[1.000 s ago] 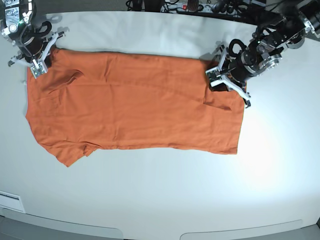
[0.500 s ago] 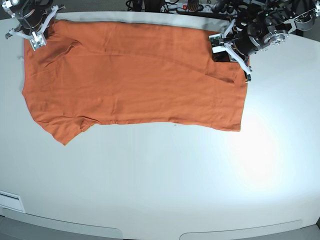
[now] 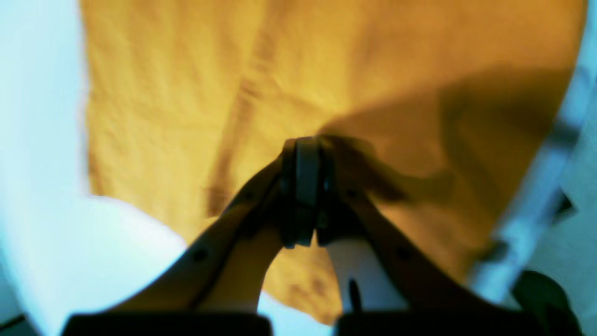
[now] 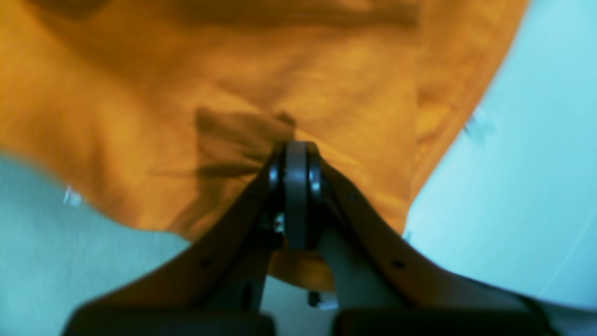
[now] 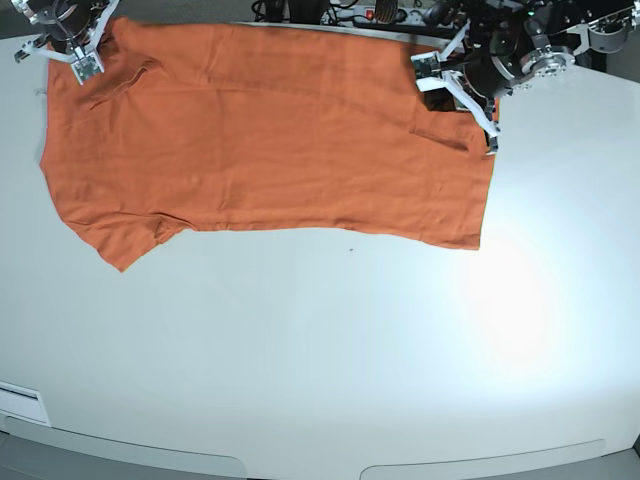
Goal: Fold the T-shirt properly
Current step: 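Drag both grippers along the edge, smoothing the shirt flat, then release the left gripper and move it to the opposite hem corner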
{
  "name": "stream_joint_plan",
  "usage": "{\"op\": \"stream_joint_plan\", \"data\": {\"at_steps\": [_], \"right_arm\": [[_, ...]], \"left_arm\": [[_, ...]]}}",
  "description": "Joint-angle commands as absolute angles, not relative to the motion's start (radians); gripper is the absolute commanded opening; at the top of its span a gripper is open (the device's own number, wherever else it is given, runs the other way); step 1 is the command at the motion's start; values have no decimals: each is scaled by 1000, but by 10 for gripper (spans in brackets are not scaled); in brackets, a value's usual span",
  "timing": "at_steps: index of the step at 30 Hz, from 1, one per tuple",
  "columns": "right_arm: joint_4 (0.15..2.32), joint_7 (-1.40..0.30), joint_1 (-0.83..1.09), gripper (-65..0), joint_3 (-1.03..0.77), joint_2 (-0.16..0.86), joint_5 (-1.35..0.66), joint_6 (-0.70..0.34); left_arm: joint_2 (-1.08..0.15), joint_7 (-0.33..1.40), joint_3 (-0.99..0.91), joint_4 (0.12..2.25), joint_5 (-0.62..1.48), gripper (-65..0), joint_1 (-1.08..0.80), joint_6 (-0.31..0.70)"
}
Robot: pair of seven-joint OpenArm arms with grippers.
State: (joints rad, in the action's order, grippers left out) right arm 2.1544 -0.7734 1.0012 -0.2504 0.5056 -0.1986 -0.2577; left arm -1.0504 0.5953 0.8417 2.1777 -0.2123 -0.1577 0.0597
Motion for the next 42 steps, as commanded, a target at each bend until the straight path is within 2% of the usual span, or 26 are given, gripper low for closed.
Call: {"op": "stream_joint_plan", "data": {"at_steps": [1,5,12,15,20,26,29,31,33,36,38,39,42], "right_arm": [[2189,-765,1014,-650,-255,513,-201,-257],[2263,-763,1014,-650,-255,513,-143,-207],[2356,-718,1014,-650,-255,513,143,-38],[2356,-696,1014,-650,-255,514,201,-8],[2356,-693,1014,-650,-255,513,210,4],[2356,-694,1014,-650,-255,513,210,4],[2356,-693,1014,-650,-255,513,210,4],[2356,-693,1013,-650,-255,513,210,4],[2356,-693,1013,-650,-255,513,210,4],[2356,-694,1014,-650,-255,513,210,2],[2356,-693,1014,-650,-255,513,210,-4],[2356,-693,1014,-650,-255,513,210,-4],[2356,-693,1014,-650,-255,513,210,-4]], "left_arm": [[-1069,584,836,2199,-240,-650,-154,25],[-1069,586,836,2206,-322,-650,-154,-92],[-1069,672,822,2243,-429,-650,-151,-269],[-1061,650,748,2243,-391,-650,-149,-292],[-1002,582,517,2215,-181,-650,-149,-290],[-851,489,168,2046,112,-650,-149,-193],[-745,441,10,1911,281,-650,-139,-105],[-679,442,-79,1813,426,-650,-112,-6],[-632,462,-154,1724,611,-650,-83,140],[-617,570,-220,1642,902,-650,-52,343],[-616,630,-239,1629,956,-650,-47,397],[-619,649,-240,1629,955,-582,-47,397],[-620,676,-239,1629,955,-323,-48,373]]}}
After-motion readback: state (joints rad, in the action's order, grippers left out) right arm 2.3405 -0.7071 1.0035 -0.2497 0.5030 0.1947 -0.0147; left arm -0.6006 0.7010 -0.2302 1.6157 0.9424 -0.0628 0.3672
